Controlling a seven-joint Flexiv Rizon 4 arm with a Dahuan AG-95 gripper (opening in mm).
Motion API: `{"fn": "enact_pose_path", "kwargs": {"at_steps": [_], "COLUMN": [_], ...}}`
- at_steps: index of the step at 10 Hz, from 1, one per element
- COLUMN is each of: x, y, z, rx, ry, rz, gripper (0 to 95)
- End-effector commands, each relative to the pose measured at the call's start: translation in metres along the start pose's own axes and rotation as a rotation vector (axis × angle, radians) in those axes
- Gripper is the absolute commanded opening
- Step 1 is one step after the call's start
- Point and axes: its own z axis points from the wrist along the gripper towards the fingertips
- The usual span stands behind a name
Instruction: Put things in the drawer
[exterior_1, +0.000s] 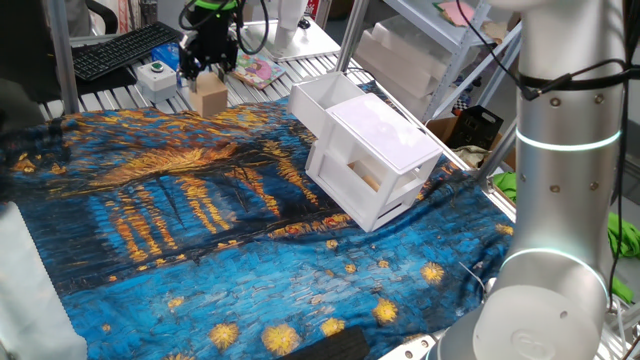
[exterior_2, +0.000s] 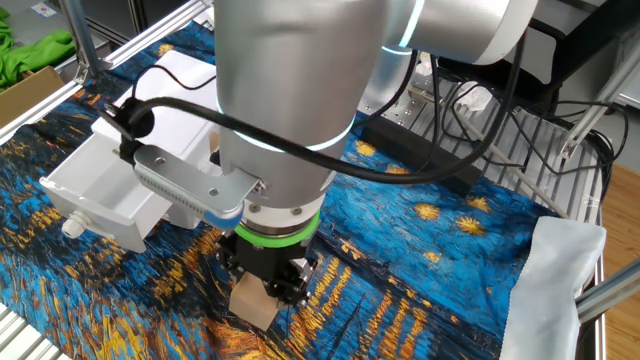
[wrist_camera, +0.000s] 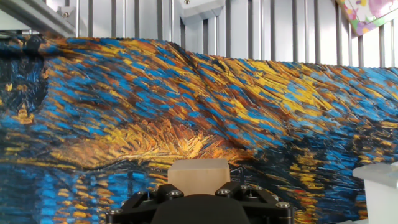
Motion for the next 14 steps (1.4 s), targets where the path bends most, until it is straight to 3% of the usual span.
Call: {"fn": "enact_pose_path", "kwargs": {"at_steps": [1,4,7,10,14], "x": [-0.003,-0.009,-0.013,-0.013,-0.013], "y": [-0.003,-0.021,-0.043,-0.070,-0.100], "z": [-0.005,-0.025,-0.044,-0.062,-0.074], "rx": [0.005,0.009,0.001,-0.022,-0.037], "ry": [0.017,0.015,-0.006,-0.016,-0.026], "rz": [-0.012,-0.024,-0.025,-0.032,-0.054], "gripper": [0.0,0.0,0.0,0.0,0.0]}}
